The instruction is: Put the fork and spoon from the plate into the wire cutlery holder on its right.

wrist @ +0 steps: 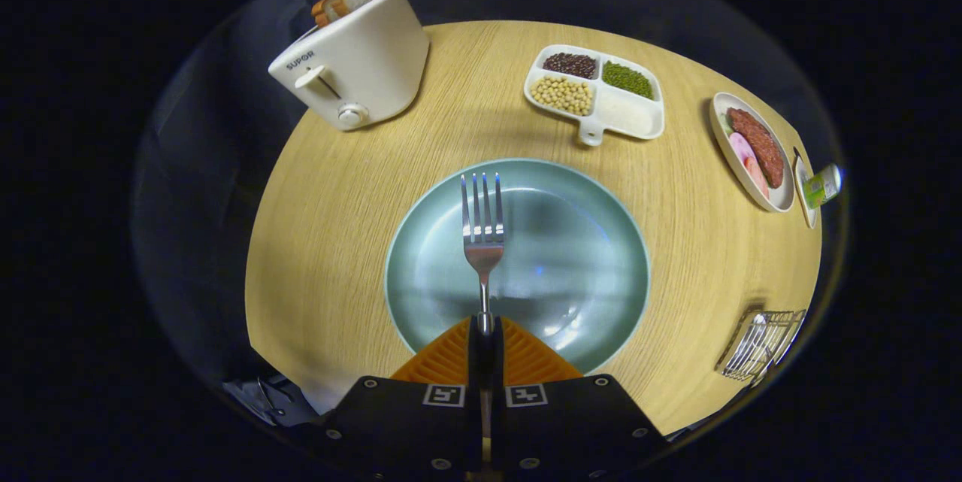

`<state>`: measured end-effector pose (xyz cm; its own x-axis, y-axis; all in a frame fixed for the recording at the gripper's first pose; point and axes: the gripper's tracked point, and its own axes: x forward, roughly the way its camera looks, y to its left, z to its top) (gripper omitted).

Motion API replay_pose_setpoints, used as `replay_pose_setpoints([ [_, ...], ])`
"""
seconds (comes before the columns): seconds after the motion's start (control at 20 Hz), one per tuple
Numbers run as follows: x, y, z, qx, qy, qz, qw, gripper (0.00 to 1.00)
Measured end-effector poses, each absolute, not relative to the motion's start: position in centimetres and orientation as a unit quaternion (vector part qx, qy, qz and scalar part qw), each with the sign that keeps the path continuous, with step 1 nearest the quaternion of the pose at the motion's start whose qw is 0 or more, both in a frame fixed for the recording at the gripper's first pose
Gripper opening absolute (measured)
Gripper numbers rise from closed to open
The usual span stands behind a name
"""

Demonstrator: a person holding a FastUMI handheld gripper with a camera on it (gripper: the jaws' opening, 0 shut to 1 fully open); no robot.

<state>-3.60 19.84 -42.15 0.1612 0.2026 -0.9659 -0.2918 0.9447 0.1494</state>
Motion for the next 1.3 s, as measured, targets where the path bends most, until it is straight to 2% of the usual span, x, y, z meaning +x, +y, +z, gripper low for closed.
replay_pose_setpoints([
  [0.7, -5.0, 3.6, -34.2, 0.060, 0.566, 0.061, 0.820, 0.05],
  [1.3, -9.2, -8.5, -34.8, 0.061, 0.576, 0.003, 0.815, 0.05],
])
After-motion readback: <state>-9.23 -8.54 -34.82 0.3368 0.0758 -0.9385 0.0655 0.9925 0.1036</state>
